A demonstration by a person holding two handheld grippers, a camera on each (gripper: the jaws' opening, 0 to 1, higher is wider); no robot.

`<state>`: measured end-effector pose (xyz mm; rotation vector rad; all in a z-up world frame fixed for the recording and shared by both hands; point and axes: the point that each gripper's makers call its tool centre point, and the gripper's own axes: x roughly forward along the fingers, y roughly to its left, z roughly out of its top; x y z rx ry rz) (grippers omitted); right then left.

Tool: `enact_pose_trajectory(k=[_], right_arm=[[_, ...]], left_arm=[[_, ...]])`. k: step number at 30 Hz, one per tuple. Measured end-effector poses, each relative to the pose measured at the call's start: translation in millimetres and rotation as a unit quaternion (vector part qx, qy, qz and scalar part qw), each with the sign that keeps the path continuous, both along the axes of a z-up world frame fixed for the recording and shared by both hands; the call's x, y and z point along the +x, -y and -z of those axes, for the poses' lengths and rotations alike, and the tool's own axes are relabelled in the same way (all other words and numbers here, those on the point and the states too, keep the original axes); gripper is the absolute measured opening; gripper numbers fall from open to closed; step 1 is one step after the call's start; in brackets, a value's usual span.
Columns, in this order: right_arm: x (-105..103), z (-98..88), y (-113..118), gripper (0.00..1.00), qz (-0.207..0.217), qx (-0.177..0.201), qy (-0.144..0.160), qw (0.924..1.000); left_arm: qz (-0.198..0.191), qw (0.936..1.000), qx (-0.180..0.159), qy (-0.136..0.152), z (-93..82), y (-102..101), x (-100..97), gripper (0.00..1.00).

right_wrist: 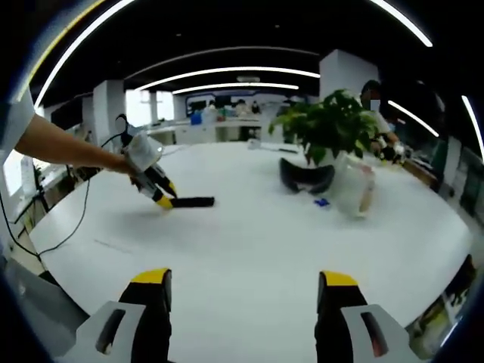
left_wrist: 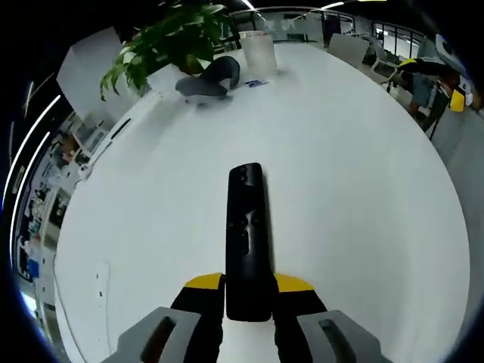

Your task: Press the specified remote control buttons in sequence, fully releasing each button before pressing the next.

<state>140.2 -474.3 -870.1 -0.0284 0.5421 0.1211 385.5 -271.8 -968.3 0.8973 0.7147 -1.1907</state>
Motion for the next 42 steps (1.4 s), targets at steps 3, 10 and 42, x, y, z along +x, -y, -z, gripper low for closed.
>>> enact_pose_trajectory(k=[3,10,42], right_arm=[[-0.1,-0.4,-0.1,0.78,0.000,0.001,0.001,1.0000],[0.2,-2.9,0.0,0.80,0.000,0.001,0.008,1.0000],[-0.4,-5.1,-4.6,0.88,-0.010,0.006,0.015,0.9998]], left_arm=[[-0.018,0.9998,-0.004,0.006,0.7,-1.5,1.0,0.24],[-0.130,0.9910,-0.030,-0.003,2.0,-8.8,6.8,0.26],[-0.379,0.8775,-0.285,-0.071,-30.7,-54.0,-58.1,0.90]])
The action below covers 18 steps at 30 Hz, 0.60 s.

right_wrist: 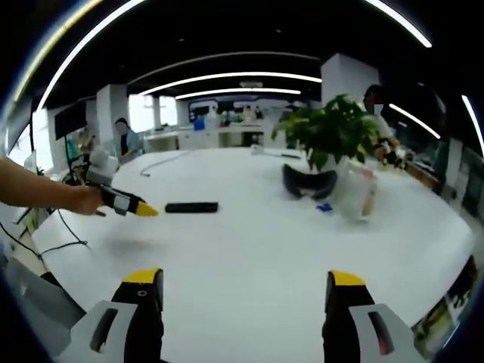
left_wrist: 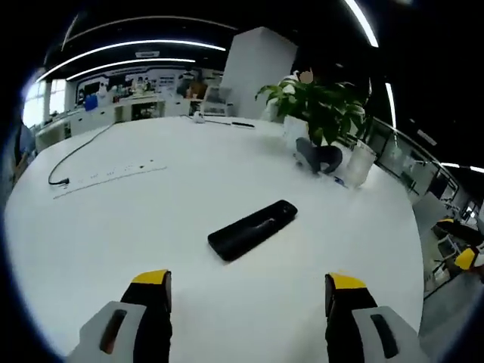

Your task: Press the specified remote control buttons in sequence, fully releasing each button before pressing the next.

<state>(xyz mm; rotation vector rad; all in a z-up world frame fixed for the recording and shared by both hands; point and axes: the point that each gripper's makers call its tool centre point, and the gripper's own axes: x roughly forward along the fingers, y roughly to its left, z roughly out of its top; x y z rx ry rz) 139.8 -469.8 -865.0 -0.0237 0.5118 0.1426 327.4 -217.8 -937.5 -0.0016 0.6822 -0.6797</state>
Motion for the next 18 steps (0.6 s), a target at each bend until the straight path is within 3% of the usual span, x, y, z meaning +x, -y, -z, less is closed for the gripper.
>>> enact_pose_trajectory(k=[5,14,18], right_arm=[[-0.5,0.6,-1.0,0.90,-0.002,0.001,-0.002,1.0000],[-0.2,2.1,-3.3,0.96,-0.009,-0.005,-0.005,0.9999],[-0.2,2.7,-4.2,0.99,-0.011,-0.006,-0.005,0.9999]], left_arm=[[-0.025,0.9993,-0.026,0.006,-7.5,-12.9,-23.8,1.00],[-0.049,0.9977,-0.044,0.019,-33.2,-32.0,-65.0,1.00],[-0.057,0.9966,-0.043,0.040,-46.2,-40.6,-78.8,1.00]])
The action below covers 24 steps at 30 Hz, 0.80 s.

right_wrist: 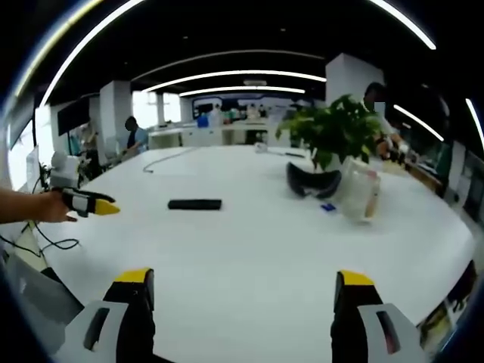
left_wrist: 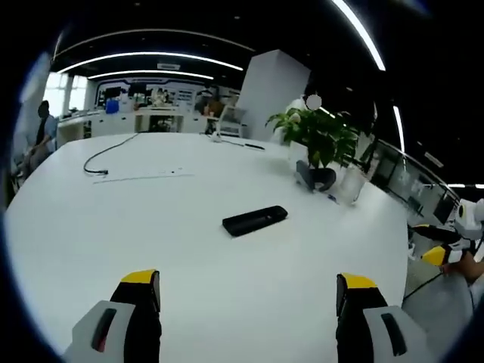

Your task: Press the specified remote control buttons in sequence, fully releasing each button before pressing the next.

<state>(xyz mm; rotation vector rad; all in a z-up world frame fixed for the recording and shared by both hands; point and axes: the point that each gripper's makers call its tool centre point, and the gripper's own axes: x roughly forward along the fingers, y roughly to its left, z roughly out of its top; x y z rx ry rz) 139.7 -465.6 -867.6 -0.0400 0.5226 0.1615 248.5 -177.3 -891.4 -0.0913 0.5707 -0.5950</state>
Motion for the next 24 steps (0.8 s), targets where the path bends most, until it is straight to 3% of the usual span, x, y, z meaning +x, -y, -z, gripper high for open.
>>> enact_pose_trajectory(k=[11,14,18,22,24], right_arm=[[-0.5,-1.4,-3.3,0.99,-0.011,-0.021,0.006,0.9997],[-0.4,-1.7,-3.2,0.99,-0.011,-0.018,0.005,0.9998],[-0.7,-4.3,-2.0,0.99,-0.007,-0.015,0.011,0.9998],[-0.8,-3.4,0.2,0.99,-0.003,-0.015,0.010,0.9998],[-1.1,-4.6,0.8,0.99,-0.001,-0.012,0.011,0.9999]], left_arm=[[-0.030,0.9992,-0.005,0.027,-16.3,-20.7,-57.8,1.00],[-0.040,0.9984,0.021,0.035,-17.8,-24.5,-72.7,1.00],[-0.067,0.9962,0.024,0.049,-23.0,-29.5,-89.9,1.00],[-0.111,0.9888,0.051,0.086,-34.6,-45.8,-92.5,1.00],[-0.116,0.9876,0.066,0.082,-33.1,-48.3,-97.1,1.00]])
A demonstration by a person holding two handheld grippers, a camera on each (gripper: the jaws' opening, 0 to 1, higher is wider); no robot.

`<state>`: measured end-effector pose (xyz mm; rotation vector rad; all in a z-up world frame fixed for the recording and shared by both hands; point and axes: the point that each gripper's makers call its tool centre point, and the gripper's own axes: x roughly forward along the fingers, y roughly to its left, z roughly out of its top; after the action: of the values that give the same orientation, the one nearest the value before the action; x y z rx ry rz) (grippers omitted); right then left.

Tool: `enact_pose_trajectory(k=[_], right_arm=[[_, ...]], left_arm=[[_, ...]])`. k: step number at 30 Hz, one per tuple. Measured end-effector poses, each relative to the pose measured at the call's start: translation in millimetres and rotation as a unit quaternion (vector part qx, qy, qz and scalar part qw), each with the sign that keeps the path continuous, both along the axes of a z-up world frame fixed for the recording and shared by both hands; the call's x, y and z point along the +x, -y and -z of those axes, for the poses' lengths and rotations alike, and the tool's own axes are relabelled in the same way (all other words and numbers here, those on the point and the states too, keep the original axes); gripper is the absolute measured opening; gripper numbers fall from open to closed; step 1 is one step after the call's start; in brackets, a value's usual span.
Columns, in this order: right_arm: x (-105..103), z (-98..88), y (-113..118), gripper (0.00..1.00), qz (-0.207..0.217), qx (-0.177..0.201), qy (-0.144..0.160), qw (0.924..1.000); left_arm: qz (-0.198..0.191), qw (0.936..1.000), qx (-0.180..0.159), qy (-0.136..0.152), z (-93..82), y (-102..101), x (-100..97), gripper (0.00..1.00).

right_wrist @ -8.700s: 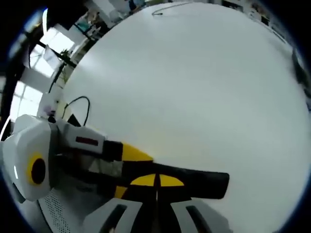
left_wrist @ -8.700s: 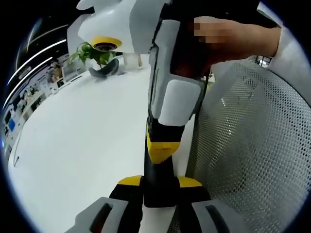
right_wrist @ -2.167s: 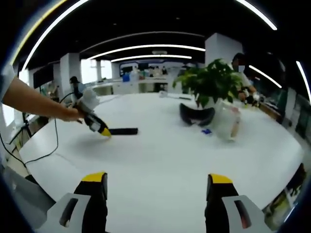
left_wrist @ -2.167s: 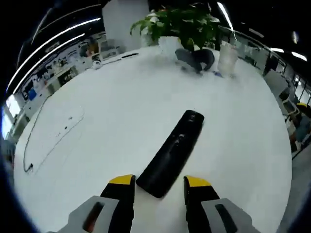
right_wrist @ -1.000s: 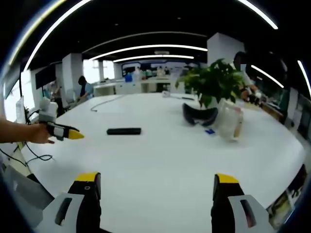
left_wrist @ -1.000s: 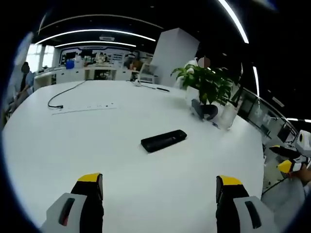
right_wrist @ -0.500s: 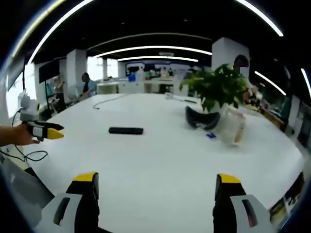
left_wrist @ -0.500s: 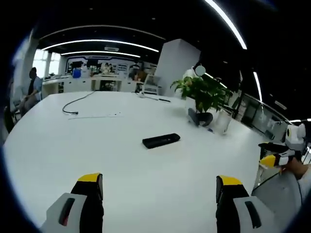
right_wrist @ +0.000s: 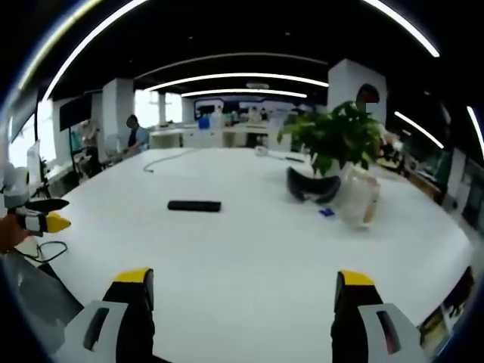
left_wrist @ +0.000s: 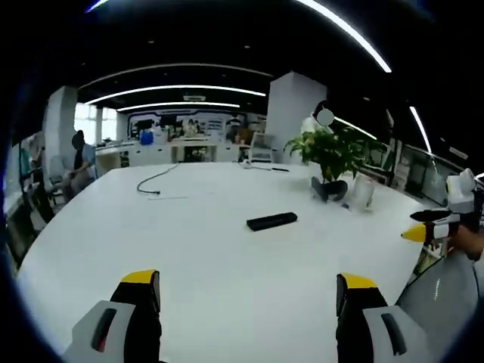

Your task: Press the specified remote control buttons in sequence, fully releasing each button before pressing the next.

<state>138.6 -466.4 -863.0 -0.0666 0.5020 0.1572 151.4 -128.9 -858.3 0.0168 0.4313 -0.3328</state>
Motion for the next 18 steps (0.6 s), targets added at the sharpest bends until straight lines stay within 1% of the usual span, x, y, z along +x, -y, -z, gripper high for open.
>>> enact_pose_trajectory(k=[1,2,3,6,7,9,12,15,16,17,18], right_arm=[[-0.1,-0.7,-0.4,0.99,-0.001,0.003,0.000,1.0000],[0.0,-1.3,-0.6,0.99,-0.001,0.005,0.002,1.0000],[0.1,-1.8,-0.8,0.99,-0.001,0.004,0.003,1.0000],[0.9,-3.8,-0.9,0.97,-0.001,0.000,0.010,1.0000],[1.1,-4.3,-0.1,0.97,0.001,-0.001,0.011,0.9999],[0.9,-5.5,1.7,0.96,0.004,0.000,0.015,0.9999],[0.5,-10.0,3.0,0.94,0.007,0.007,0.026,0.9996],[0.9,-9.8,1.9,0.93,0.006,0.007,0.027,0.9996],[0.7,-8.4,1.2,0.92,0.004,0.007,0.023,0.9997],[0.7,-6.4,-0.4,0.92,0.000,0.005,0.018,0.9998],[0.5,-5.5,-1.7,0.92,-0.003,0.004,0.016,0.9999]], left_arm=[[0.002,0.9997,0.024,-0.008,0.9,-2.5,-6.3,1.00],[-0.002,0.9996,0.029,0.007,-1.2,-6.2,-6.5,1.00],[-0.004,0.9994,0.029,0.020,-3.3,-7.6,-9.9,1.00],[-0.011,0.9994,0.017,0.026,-1.9,-10.3,-17.4,1.00],[-0.024,0.9991,0.018,0.030,0.0,-14.7,-17.5,1.00],[-0.040,0.9985,0.028,0.027,4.2,-20.3,-18.9,1.00],[-0.049,0.9974,0.043,0.030,10.2,-23.6,-21.7,1.00],[-0.056,0.9959,0.064,0.031,16.3,-30.6,-23.2,1.00],[-0.061,0.9956,0.065,0.029,15.8,-32.7,-22.6,1.00],[-0.072,0.9957,0.048,0.035,10.6,-33.0,-21.0,1.00],[-0.068,0.9963,0.031,0.041,7.4,-29.6,-20.2,1.00]])
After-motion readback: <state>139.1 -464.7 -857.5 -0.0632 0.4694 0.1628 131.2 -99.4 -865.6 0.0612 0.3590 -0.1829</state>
